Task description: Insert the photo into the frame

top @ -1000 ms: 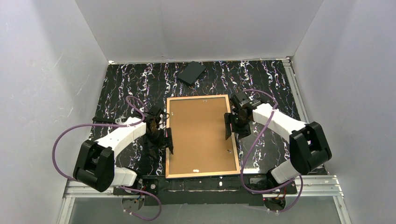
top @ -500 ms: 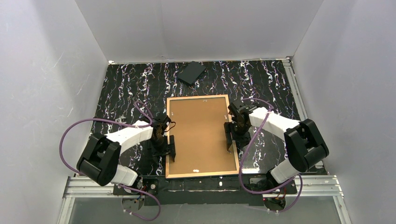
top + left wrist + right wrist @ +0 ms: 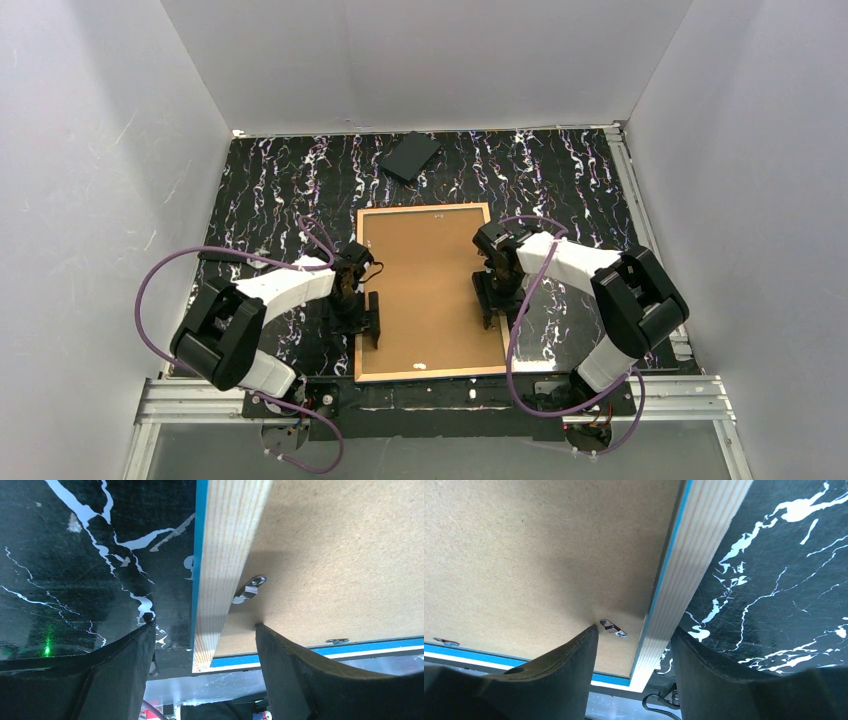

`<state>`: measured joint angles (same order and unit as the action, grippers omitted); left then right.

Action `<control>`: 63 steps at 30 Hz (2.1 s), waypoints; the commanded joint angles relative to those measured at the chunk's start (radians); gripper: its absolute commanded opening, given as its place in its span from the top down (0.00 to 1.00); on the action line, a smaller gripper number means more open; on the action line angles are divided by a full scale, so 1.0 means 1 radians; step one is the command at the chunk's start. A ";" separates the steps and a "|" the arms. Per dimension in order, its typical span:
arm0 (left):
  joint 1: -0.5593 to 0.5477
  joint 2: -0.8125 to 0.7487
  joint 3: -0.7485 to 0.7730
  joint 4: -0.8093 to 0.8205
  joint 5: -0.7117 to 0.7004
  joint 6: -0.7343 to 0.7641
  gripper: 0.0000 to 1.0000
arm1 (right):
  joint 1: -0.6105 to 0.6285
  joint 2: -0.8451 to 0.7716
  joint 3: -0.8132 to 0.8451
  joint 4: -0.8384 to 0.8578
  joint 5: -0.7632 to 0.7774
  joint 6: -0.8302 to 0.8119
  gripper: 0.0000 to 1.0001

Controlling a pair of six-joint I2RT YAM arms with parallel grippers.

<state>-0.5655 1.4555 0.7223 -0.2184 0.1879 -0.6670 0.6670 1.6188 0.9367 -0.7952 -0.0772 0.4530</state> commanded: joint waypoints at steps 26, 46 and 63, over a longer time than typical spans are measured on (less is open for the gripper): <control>-0.030 0.062 -0.025 -0.064 -0.038 0.014 0.31 | 0.022 0.032 0.055 -0.012 0.055 0.030 0.89; -0.030 0.002 0.044 -0.124 -0.149 0.055 0.17 | -0.020 0.005 0.027 0.055 0.008 0.072 0.46; -0.030 0.023 0.070 -0.112 -0.225 0.111 0.20 | -0.023 -0.005 0.024 0.044 0.005 0.059 0.69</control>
<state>-0.5934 1.4673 0.8108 -0.2173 0.0051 -0.5869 0.6407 1.6226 0.9615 -0.7734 -0.0521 0.5152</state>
